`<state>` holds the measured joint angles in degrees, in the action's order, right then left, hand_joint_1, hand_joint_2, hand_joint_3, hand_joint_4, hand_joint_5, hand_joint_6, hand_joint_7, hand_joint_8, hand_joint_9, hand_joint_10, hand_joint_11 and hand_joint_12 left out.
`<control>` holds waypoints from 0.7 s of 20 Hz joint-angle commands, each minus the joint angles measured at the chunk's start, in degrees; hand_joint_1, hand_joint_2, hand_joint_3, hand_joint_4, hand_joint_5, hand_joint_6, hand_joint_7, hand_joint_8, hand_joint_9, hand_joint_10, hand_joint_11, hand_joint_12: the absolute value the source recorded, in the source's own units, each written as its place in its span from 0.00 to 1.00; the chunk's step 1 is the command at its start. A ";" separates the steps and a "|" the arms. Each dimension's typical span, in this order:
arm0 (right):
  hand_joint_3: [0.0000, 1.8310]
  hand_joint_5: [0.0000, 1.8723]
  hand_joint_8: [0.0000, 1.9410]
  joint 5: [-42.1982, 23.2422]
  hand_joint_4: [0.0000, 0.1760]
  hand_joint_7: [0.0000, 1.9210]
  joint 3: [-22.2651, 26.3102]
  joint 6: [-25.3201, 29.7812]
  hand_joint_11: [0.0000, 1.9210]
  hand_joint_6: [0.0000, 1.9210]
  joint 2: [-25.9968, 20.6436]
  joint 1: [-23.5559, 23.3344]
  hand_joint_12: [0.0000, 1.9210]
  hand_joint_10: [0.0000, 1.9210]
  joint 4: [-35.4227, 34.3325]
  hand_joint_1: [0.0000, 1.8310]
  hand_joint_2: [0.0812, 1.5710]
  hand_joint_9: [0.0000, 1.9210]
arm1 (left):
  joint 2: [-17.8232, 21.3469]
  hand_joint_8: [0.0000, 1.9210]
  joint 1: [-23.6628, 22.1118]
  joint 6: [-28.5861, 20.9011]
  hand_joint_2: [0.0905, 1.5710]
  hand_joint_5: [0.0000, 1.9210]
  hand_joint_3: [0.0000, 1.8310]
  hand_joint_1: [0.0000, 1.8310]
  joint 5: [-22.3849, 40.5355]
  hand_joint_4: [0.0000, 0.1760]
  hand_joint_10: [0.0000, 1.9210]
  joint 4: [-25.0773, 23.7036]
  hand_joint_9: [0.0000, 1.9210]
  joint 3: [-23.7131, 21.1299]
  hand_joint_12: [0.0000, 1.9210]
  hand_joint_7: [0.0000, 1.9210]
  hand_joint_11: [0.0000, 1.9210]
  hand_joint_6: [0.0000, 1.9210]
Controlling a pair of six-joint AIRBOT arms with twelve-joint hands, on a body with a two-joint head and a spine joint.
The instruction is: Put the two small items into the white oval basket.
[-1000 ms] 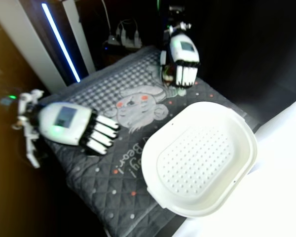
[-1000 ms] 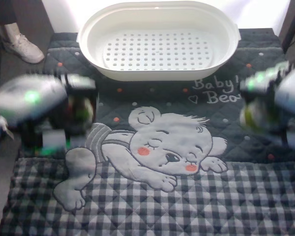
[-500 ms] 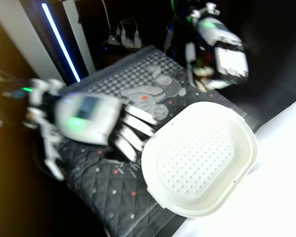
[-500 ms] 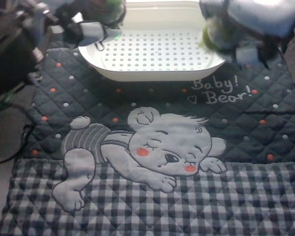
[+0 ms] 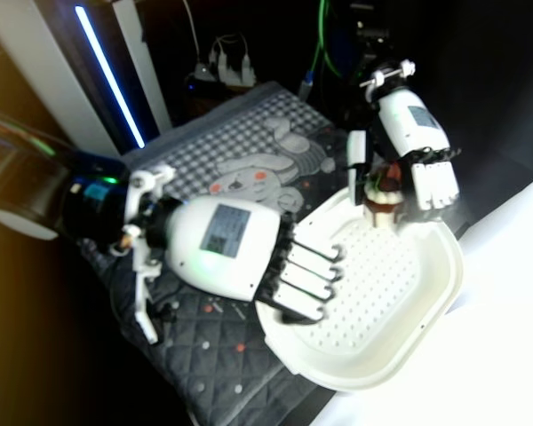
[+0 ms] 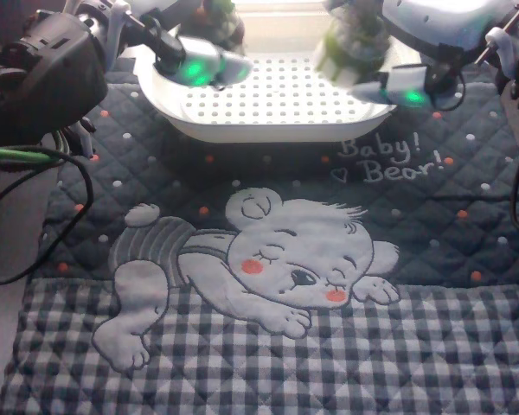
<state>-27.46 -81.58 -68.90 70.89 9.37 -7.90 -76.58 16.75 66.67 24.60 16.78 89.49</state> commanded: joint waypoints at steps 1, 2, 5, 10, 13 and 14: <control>0.00 0.00 0.00 -6.47 0.39 0.00 -0.30 -0.13 0.00 0.00 -0.83 -0.64 0.01 0.00 0.10 0.31 0.74 0.00 | 0.58 0.00 0.15 -0.05 0.64 0.00 0.00 0.30 6.71 0.99 0.00 -0.05 0.00 0.00 0.01 0.00 0.00 0.00; 0.00 0.00 0.00 -6.35 0.51 0.00 -0.22 -0.13 0.00 0.00 -0.83 -0.63 0.00 0.00 0.14 0.28 0.75 0.00 | 0.65 0.00 0.51 -0.05 0.62 0.00 0.00 0.27 6.69 1.00 0.00 0.36 0.00 -0.01 0.00 0.00 0.00 0.00; 0.00 0.00 0.00 -6.11 0.61 0.00 0.30 -0.13 0.00 0.00 -0.88 -0.63 0.00 0.00 0.23 0.28 0.73 0.00 | 1.17 0.00 1.16 -0.05 0.60 0.00 0.00 0.27 6.81 1.00 0.00 0.99 0.00 -0.34 0.00 0.00 0.00 0.00; 0.00 0.00 0.00 -7.40 0.60 0.00 6.97 -0.11 0.00 0.00 -7.16 -0.63 0.00 0.00 3.80 0.30 0.72 0.00 | 7.69 0.00 4.18 -0.02 0.53 0.00 0.00 0.24 14.77 1.00 0.00 0.22 0.00 -8.02 0.00 0.00 0.00 0.00; 0.01 0.00 0.00 -12.52 0.99 0.00 15.75 -0.07 0.02 0.00 -16.51 -0.62 0.01 0.00 6.73 0.23 0.75 0.00 | 14.99 0.00 8.06 -0.09 0.61 0.00 0.02 0.28 25.38 1.00 0.00 -2.07 0.00 -16.69 0.00 0.00 0.00 0.00; 0.01 0.00 0.00 -14.40 0.99 0.00 19.01 -0.06 0.02 0.00 -19.69 -0.61 0.01 0.00 8.30 0.23 0.75 0.00 | 18.08 0.00 10.20 -0.15 0.61 0.00 0.02 0.28 30.45 1.00 0.00 -2.83 0.00 -20.38 0.00 0.00 0.00 0.00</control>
<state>-34.33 -61.28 -68.90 50.15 9.34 0.51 -57.32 28.53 66.43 46.96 14.48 67.24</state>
